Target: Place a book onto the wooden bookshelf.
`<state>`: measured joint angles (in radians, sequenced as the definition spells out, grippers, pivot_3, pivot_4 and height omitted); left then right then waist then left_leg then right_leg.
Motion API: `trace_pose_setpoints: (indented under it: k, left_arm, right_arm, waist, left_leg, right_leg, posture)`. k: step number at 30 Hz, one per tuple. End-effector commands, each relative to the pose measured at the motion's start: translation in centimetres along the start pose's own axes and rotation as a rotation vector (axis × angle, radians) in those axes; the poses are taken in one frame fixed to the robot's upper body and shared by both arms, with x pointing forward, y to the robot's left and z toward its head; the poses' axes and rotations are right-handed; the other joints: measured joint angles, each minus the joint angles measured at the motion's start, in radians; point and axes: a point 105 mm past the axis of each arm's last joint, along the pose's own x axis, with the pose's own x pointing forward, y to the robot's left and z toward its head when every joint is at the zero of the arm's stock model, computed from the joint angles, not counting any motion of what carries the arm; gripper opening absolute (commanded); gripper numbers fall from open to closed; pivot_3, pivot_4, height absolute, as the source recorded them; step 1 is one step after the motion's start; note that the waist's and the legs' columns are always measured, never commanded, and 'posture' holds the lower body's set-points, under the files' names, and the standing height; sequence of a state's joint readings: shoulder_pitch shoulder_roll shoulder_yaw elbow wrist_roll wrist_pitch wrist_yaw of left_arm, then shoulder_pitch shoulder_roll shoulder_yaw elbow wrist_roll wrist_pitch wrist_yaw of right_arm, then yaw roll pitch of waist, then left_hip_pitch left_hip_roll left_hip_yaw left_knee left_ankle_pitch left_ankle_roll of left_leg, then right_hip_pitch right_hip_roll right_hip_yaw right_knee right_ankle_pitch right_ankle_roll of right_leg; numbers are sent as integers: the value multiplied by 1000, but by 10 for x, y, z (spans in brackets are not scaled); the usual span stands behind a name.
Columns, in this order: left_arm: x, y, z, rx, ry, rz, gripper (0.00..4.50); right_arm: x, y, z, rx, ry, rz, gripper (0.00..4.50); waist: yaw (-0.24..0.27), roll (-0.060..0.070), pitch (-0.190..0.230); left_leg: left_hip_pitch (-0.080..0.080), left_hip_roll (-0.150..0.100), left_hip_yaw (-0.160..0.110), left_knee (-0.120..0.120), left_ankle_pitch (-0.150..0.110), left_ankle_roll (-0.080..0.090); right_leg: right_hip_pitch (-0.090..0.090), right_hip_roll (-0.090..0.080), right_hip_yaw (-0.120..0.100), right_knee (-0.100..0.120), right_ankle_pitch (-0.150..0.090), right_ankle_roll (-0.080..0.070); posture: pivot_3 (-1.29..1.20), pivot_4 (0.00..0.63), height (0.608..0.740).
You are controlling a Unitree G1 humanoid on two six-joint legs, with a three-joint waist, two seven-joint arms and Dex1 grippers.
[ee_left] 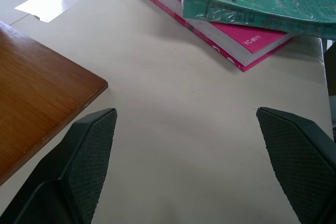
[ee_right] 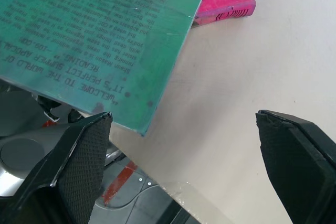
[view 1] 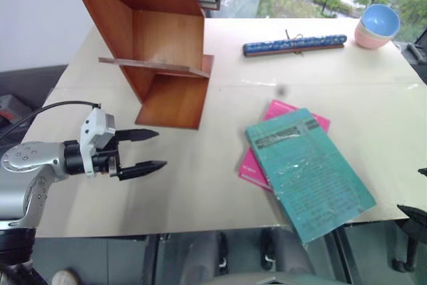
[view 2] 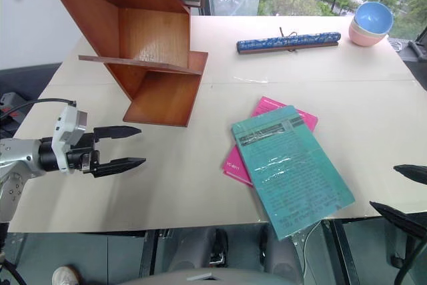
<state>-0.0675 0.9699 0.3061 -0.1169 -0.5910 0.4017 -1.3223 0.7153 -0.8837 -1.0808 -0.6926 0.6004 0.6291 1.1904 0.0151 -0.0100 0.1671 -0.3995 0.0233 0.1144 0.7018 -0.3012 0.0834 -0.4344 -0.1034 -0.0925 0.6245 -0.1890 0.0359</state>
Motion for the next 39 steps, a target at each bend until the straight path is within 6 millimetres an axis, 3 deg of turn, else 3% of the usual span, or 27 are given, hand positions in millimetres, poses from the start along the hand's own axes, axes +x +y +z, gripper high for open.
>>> trace_pose_setpoints:
  k: [1,10,14,19,21,31,39]
  left_arm:
    - [-5,2,11,62,-5,-15,4461]
    - [12,-7,30,133,-104,-133,4461]
    - [27,-20,38,181,-139,-212,4500]
    - [35,-34,46,193,-190,-294,4500]
    - [36,-38,50,196,-213,-316,4500]
    - [34,-59,59,178,-254,-453,4500]
    - [32,-65,58,166,-246,-477,4500]
  right_arm:
    - [-3,-5,7,-31,0,-19,4500]
    - [10,6,2,2,38,40,4500]
    - [12,28,-9,83,106,169,3180]
    - [19,52,-15,87,147,293,742]
    - [24,58,-17,87,150,328,115]
    - [63,72,-15,65,68,445,115]
    - [91,60,4,6,-64,425,115]
  waist:
    - [0,0,0]
    - [1,0,0]
    - [2,0,0]
    - [-1,0,0]
    - [0,0,0]
    - [0,0,0]
    - [-2,-1,0]
  left_leg:
    - [0,0,0,0,0,0]
    - [0,-1,0,0,0,0]
    - [0,-1,0,0,0,0]
    - [0,-1,-1,0,0,0]
    - [0,-1,0,0,0,0]
    - [1,-1,0,0,0,0]
    - [1,-1,0,1,0,0]
  right_leg:
    - [0,0,0,0,0,0]
    - [1,0,-1,-1,0,1]
    - [1,0,-1,-1,0,1]
    - [1,0,-1,-1,0,1]
    - [1,0,-1,-1,0,1]
    - [1,1,-1,-1,-1,1]
    - [2,6,-2,0,-1,1]
  posture:
    - [0,150,738]
    - [0,150,738]
    - [0,150,738]
    - [0,150,738]
    - [0,150,738]
    - [0,150,738]
    - [0,150,738]
